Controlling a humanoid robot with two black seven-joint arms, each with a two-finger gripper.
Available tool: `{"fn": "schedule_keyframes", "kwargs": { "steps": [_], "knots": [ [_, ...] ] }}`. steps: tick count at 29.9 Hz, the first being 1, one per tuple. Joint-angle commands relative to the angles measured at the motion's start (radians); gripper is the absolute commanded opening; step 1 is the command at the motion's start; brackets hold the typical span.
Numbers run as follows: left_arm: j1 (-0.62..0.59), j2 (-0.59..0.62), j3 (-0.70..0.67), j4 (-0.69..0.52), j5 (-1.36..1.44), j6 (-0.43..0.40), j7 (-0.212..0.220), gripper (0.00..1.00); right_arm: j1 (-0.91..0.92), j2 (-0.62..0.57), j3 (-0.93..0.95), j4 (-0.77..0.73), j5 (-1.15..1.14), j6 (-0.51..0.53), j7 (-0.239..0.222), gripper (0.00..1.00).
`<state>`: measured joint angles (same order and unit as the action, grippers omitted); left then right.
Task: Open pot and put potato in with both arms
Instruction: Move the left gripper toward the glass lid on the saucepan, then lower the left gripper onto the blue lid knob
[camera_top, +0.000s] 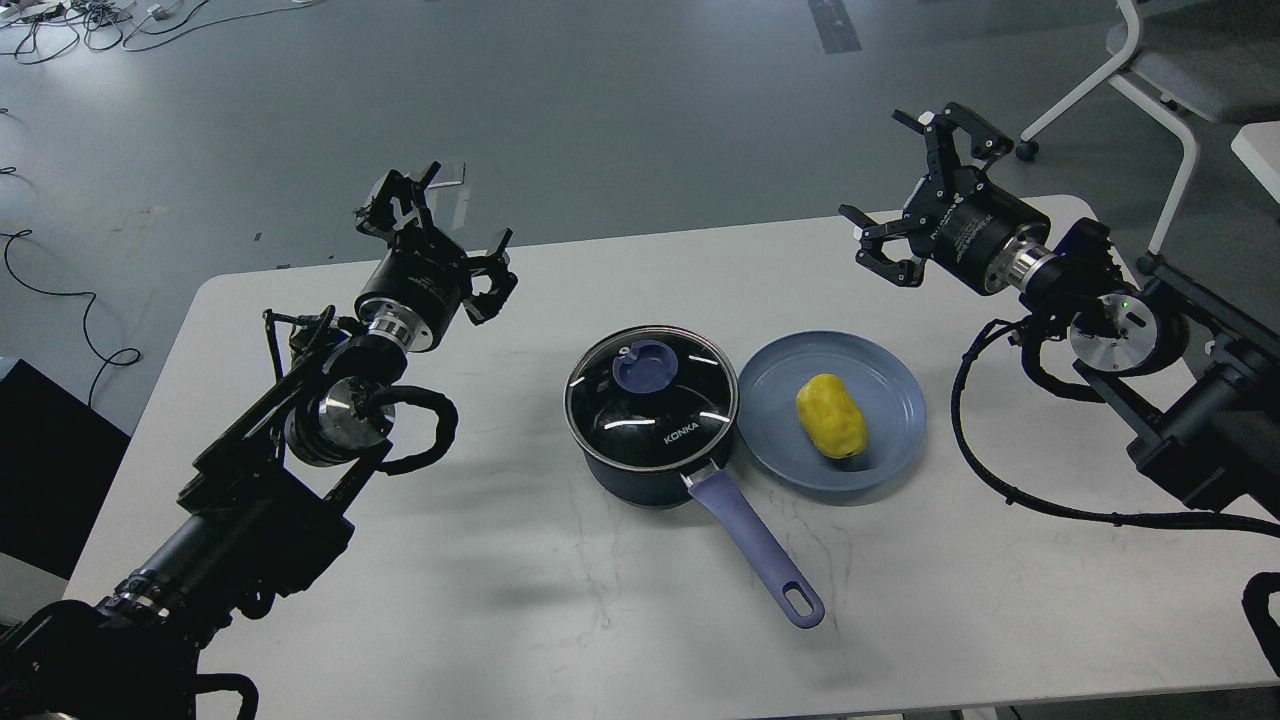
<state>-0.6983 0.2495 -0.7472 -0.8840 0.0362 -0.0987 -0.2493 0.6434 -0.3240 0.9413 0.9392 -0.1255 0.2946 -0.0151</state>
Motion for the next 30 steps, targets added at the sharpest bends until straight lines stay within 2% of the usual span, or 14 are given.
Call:
{"fn": "schedule_keyframes", "kwargs": {
  "steps": [1,4,6,10,12,14,15,17,19,20,22,26,30],
  "knots": [
    [-0.004,-0.004,0.012,-0.004,0.127,0.043,-0.004,0.98,0.001,-0.006,-0.007,0.001,-0.002,0.003,0.001,1.0],
    [-0.007,0.004,0.02,-0.071,0.348,0.157,-0.004,0.98,-0.001,-0.021,-0.01,0.001,-0.002,0.002,0.003,1.0],
    [-0.01,0.025,0.023,-0.153,0.592,0.262,0.001,0.98,-0.002,-0.039,-0.01,-0.002,-0.002,0.001,0.003,1.0],
    [-0.068,0.109,0.086,-0.208,0.893,0.269,0.002,0.98,-0.005,-0.064,-0.01,-0.003,-0.002,0.001,0.001,1.0],
    [-0.13,0.164,0.184,-0.208,1.054,0.267,-0.002,0.98,-0.007,-0.07,-0.01,-0.003,-0.002,0.0,0.001,1.0],
    [-0.153,0.178,0.264,-0.226,1.213,0.321,-0.005,0.98,-0.008,-0.079,-0.009,-0.005,-0.002,-0.003,0.001,1.0],
    [-0.153,0.178,0.264,-0.227,1.214,0.321,-0.005,0.98,-0.008,-0.079,-0.009,-0.005,-0.002,-0.003,0.001,1.0],
    [-0.149,0.177,0.32,-0.265,1.443,0.501,-0.007,0.98,-0.014,-0.087,-0.007,-0.005,-0.002,-0.005,0.003,1.0],
    [-0.153,0.177,0.436,-0.262,1.659,0.587,-0.01,0.98,-0.019,-0.089,-0.006,-0.005,-0.002,-0.006,0.003,1.0],
    [-0.165,0.172,0.509,-0.259,1.773,0.587,-0.015,0.98,-0.019,-0.089,-0.004,-0.005,-0.002,-0.006,0.004,1.0],
    [-0.178,0.166,0.557,-0.26,1.844,0.587,-0.022,0.98,-0.021,-0.089,-0.002,-0.007,-0.002,-0.008,0.004,1.0],
    [-0.219,0.1,0.577,-0.254,1.952,0.587,-0.062,0.98,-0.027,-0.089,-0.001,-0.008,-0.002,-0.009,0.004,1.0],
    [-0.239,0.091,0.621,-0.228,2.039,0.587,-0.076,0.98,-0.028,-0.09,-0.001,-0.008,-0.002,-0.009,0.006,1.0]
  ]
}}
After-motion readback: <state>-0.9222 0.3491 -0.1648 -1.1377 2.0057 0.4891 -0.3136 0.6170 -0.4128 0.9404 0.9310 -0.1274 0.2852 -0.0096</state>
